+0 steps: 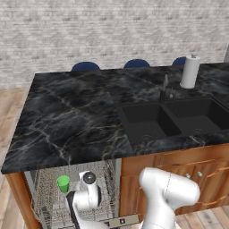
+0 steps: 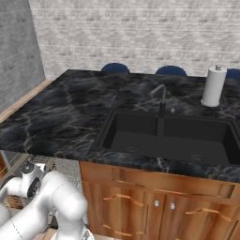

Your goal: Pick up the cup and bowl from the counter, place them in the dishwasher, and close the dishwasher door.

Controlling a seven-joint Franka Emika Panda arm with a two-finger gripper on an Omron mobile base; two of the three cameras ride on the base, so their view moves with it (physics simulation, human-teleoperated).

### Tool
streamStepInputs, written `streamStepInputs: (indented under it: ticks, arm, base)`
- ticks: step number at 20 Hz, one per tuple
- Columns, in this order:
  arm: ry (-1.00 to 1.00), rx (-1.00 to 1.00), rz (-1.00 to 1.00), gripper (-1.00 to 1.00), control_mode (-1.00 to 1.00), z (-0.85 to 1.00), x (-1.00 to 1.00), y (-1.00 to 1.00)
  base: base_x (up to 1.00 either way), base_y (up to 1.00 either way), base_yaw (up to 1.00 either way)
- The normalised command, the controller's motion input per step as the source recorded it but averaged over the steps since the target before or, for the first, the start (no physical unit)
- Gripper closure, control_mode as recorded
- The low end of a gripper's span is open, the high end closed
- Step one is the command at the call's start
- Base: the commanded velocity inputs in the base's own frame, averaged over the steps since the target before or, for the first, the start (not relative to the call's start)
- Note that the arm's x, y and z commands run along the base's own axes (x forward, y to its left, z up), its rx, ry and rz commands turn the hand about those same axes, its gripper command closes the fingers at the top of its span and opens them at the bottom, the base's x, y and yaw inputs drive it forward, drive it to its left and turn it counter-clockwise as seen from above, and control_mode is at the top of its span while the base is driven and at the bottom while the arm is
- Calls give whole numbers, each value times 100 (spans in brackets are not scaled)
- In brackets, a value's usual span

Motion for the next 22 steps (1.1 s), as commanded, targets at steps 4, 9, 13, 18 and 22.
streamStepInputs:
  ticks: [4, 9, 13, 18, 22]
  arm:
    - [0, 0, 0, -100, -100, -2, -16, 0]
    - [-3, 5, 0, -100, -100, 10, -40, 0]
    - [-7, 9, 0, -100, -100, 29, -54, 0]
    - [-7, 11, 0, -100, -100, 36, -53, 0]
    - [-7, 7, 0, -100, -100, 36, -55, 0]
  base:
    - [0, 0, 0]
    - [0, 0, 0]
    - [0, 0, 0]
    - [0, 0, 0]
    - [0, 0, 0]
